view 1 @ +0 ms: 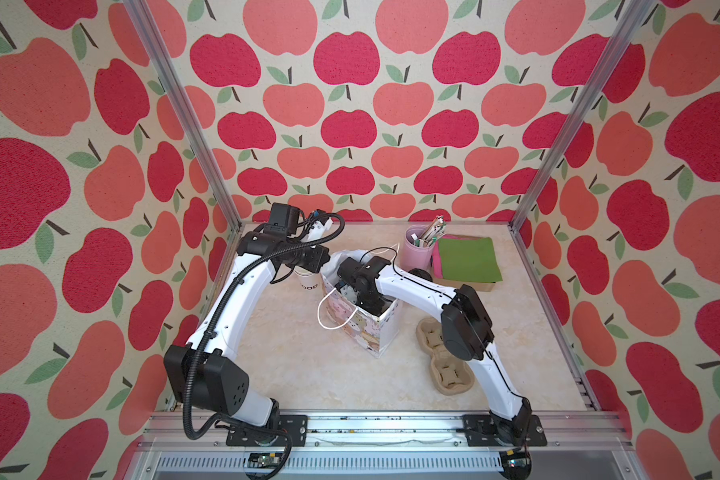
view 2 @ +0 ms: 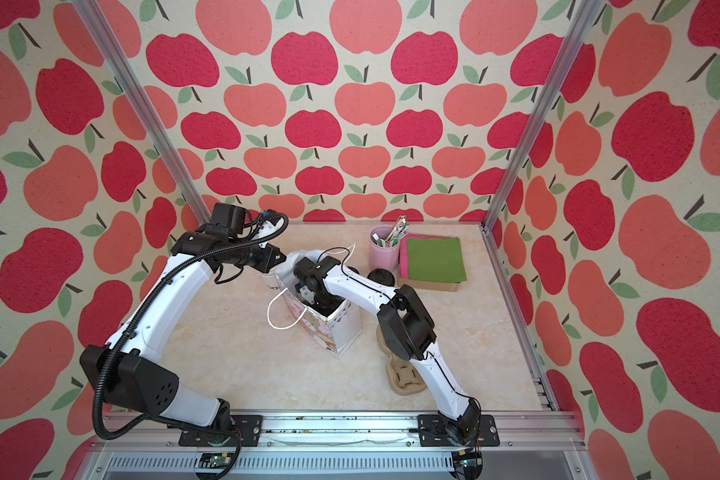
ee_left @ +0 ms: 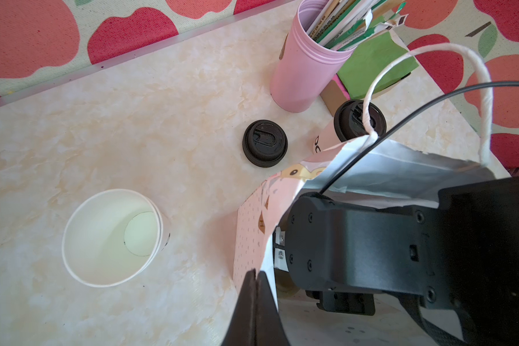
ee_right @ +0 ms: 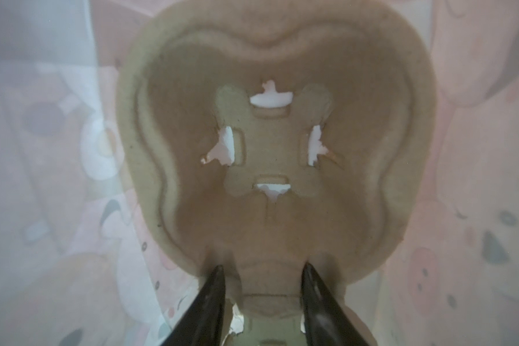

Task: Pack a coffee takeout order
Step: Place the cup tray in the takeout bag.

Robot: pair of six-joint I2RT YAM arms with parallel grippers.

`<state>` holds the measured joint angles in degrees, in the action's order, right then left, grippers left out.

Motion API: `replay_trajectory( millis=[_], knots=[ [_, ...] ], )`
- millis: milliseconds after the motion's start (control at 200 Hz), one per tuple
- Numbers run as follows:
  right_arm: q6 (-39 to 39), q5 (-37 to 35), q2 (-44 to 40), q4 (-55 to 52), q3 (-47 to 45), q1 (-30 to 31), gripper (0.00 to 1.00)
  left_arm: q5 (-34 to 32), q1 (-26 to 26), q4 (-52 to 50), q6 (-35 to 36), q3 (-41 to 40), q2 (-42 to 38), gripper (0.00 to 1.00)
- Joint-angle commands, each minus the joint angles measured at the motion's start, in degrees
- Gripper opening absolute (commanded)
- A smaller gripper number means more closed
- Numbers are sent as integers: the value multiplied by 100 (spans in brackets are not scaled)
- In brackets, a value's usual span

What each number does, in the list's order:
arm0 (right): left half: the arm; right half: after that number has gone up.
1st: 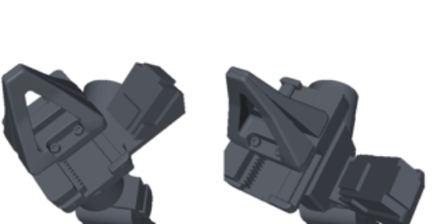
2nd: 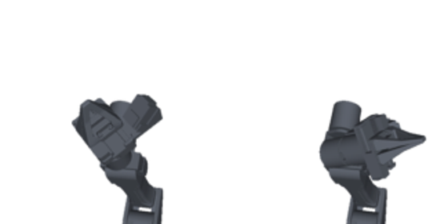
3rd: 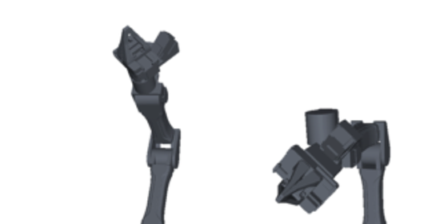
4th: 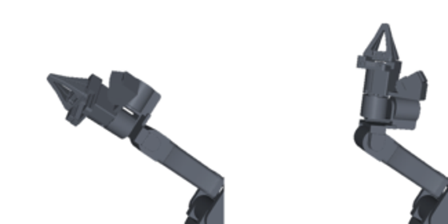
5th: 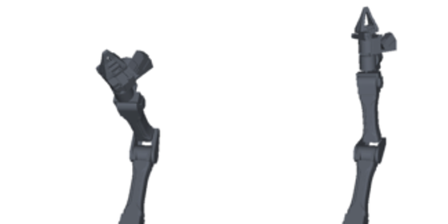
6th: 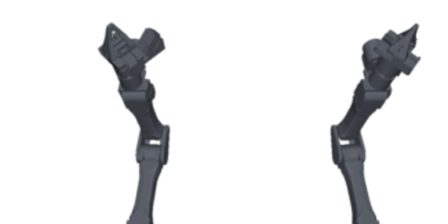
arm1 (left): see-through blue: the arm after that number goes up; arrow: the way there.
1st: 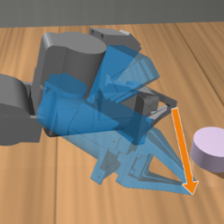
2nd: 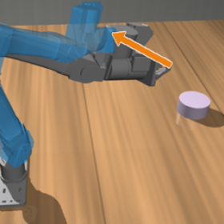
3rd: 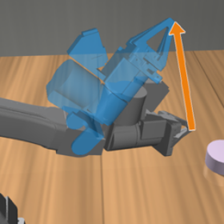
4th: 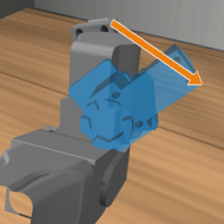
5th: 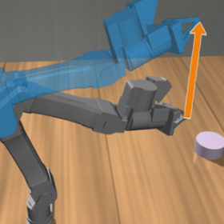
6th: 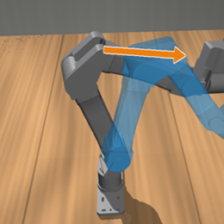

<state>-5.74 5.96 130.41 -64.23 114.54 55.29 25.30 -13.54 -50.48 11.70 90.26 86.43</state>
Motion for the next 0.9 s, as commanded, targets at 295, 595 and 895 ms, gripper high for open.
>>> replay_trajectory(
  millis=[295, 595, 895],
  knots=[
    [-16, 46, -831, -207, 369, 49, 57, -442, -166, -363, 89, -17, -253, 0],
    [44, -136, -1373, -41, 396, 74, 64, -613, -291, -478, 23, -70, -405, 0],
    [47, -297, -1984, 295, 394, 94, 76, -805, -333, -536, -122, -148, -626, 0]
  ],
)
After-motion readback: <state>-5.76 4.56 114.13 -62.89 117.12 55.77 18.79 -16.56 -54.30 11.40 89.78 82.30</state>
